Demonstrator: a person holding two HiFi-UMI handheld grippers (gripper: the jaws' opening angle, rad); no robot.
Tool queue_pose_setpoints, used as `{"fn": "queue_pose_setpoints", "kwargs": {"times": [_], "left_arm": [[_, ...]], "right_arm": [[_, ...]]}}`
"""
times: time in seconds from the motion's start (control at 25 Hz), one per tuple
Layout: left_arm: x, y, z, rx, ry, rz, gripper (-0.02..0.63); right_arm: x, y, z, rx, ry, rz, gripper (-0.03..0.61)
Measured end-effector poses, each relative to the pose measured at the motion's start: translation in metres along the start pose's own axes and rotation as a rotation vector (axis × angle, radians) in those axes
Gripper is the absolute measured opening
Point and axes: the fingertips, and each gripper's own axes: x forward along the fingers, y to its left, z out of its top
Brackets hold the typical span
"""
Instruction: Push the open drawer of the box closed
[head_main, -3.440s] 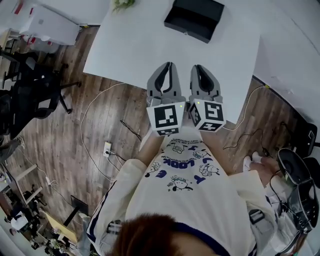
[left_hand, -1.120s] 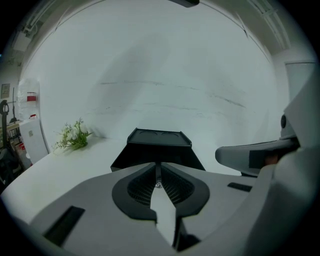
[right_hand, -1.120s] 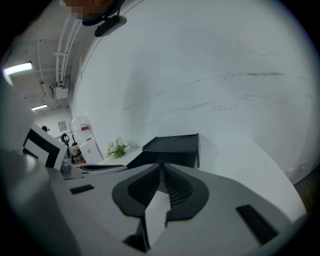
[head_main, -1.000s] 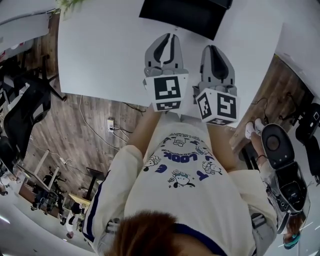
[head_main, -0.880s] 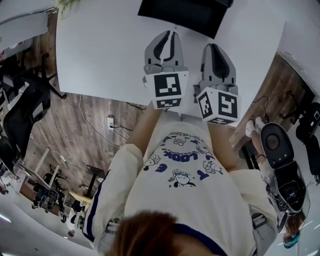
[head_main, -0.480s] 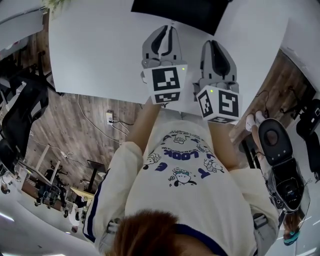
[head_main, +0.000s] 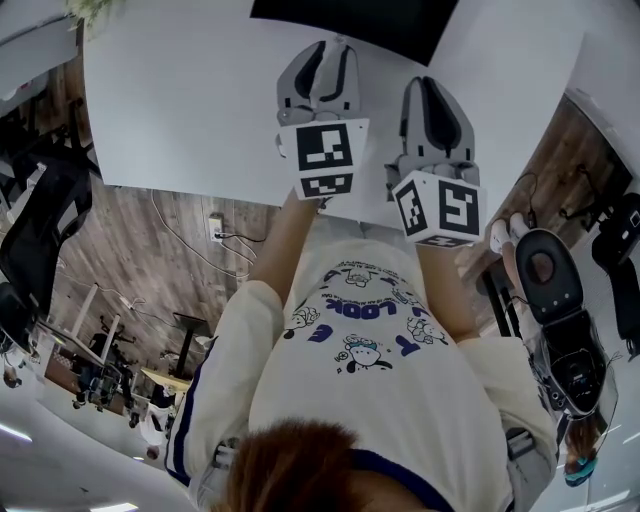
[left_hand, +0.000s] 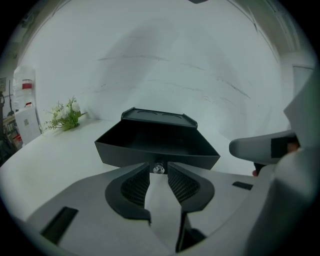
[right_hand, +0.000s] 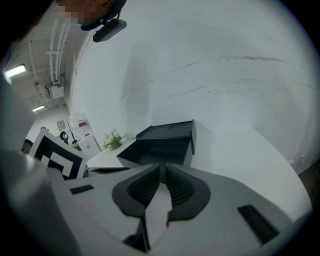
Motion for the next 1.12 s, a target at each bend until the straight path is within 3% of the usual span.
{"fn": "queue_pose_setpoints", "kwargs": {"times": [1.12], "left_arm": [[0.029, -0.013, -0.015, -0.006, 0.074, -0.013, 0.094]], "right_arm": [[0.001, -0.026, -0.009, 0.038, 0.015, -0.019, 0.044]]}}
